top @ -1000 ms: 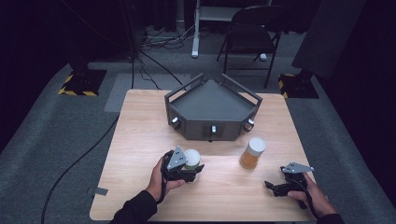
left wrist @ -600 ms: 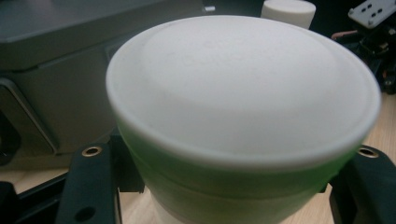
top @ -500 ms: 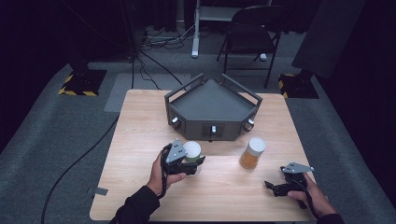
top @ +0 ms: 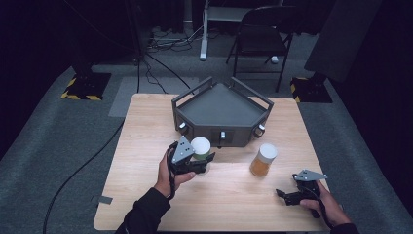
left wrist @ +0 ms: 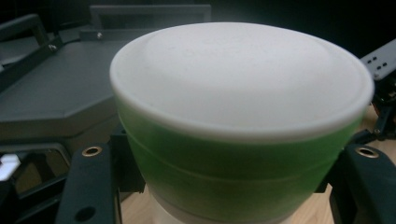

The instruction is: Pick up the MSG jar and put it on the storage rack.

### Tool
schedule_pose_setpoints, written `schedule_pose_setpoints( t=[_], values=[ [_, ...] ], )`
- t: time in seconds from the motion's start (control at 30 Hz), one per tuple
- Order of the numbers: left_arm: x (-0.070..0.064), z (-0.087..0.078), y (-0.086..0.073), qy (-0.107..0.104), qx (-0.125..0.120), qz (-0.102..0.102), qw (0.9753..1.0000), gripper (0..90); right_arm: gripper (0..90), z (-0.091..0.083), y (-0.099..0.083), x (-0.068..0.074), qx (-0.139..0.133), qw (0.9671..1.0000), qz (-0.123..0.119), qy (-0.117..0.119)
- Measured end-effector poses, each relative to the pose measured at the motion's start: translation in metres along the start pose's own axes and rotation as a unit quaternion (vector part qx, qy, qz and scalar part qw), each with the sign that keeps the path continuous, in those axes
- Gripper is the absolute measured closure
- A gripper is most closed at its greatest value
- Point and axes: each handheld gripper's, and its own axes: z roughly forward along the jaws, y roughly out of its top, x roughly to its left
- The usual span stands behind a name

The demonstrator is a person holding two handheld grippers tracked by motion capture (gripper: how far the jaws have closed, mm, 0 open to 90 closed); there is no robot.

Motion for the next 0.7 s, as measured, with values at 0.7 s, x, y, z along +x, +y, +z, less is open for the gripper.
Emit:
schedule_pose_setpoints(
  t=[0.7],
  values=[
    [0.015,0.024,0.04,0.015,-0.028,0.002,0.9995,34.8,0.0,0.0,0.0,0.0,0.0,1.0,0.0,0.001]
  ],
)
